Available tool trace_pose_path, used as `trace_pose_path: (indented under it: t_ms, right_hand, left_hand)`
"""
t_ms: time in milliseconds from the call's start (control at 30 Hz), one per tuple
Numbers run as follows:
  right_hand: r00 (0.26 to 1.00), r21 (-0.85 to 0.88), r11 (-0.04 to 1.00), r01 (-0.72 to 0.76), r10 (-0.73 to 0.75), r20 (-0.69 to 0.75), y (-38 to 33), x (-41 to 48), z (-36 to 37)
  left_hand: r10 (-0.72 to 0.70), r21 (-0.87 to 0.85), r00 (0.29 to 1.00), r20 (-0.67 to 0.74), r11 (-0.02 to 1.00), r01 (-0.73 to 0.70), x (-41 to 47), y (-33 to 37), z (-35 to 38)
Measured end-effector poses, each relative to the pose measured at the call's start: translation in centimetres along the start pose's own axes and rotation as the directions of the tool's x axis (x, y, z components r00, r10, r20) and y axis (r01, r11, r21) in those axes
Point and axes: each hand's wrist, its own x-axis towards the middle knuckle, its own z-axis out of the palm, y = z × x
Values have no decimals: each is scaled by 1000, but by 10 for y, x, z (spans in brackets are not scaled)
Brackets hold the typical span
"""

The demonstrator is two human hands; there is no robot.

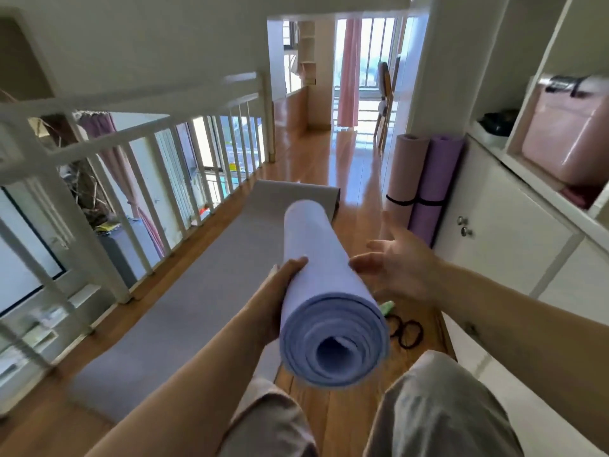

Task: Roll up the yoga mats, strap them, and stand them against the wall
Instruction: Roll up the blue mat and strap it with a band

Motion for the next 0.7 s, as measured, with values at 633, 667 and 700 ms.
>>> trace_pose_path:
  t_ms: [633,667,700]
  right_hand:
    - [983,-24,997,72,-67,172,-30,23,-5]
    - [978,-39,996,85,-76,192,-27,23,-4]
    - [975,-57,994,91,-78,208,-25,25,-4]
  left_hand:
    - [79,203,988,134,973,-105,8,67,-11]
    - [70,247,987,143,963,-104,7,70,-12]
    - [64,312,987,146,944,-107,8,73,-11]
